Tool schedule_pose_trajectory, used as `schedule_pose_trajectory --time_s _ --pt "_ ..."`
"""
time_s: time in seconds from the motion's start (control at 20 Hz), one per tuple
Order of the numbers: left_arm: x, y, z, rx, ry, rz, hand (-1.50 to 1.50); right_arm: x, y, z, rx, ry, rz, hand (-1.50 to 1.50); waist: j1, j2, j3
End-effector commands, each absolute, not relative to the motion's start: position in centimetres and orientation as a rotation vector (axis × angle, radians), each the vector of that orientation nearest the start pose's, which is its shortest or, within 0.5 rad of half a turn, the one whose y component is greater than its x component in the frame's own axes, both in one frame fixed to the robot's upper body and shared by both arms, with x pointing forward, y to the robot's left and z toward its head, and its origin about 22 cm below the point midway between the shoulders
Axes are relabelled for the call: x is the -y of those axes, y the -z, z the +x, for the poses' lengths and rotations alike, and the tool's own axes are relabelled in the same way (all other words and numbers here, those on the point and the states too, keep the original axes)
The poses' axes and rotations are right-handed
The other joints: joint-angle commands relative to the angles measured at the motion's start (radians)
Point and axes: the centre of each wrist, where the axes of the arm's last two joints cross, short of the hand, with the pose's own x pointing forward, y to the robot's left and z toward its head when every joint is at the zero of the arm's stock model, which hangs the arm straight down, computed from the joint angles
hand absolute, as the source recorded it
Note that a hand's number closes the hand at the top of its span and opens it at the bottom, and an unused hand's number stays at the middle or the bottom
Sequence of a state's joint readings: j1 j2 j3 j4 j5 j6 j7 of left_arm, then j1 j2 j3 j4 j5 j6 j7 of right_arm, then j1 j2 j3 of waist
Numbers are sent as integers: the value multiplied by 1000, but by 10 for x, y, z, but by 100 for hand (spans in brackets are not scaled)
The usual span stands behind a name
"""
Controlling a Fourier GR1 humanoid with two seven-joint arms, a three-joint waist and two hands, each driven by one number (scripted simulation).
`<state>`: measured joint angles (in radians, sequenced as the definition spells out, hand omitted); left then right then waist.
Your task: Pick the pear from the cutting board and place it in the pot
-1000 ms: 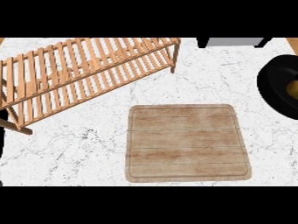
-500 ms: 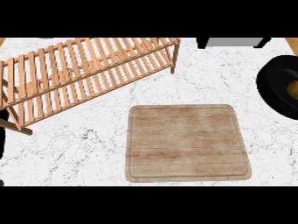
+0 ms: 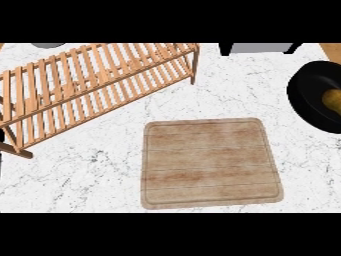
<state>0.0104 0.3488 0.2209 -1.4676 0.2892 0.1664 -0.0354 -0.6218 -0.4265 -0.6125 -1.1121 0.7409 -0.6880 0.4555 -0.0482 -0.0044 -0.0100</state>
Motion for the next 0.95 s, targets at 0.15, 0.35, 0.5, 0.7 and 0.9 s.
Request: schedule_pose_trajectory --time_s 0.15,0.35,0.5,0.7,0.9 --pt "-325 -58 265 1736 -116 182 0 431 -141 310 1337 750 -1420 -150 -34 -12 11" --pt "-324 -62 268 1738 -146 182 0 453 -130 277 1336 740 -1456 -150 -47 -9 13" --pt "-331 -61 262 1744 -122 184 0 456 -115 255 1320 772 -1466 -150 -43 -10 12" --pt "-322 -71 264 1745 -122 196 0 468 -120 231 1347 747 -1472 -150 -41 -10 13" --pt "-314 -57 265 1728 -127 207 0 479 -118 199 1337 759 -1459 -150 -61 -8 12"
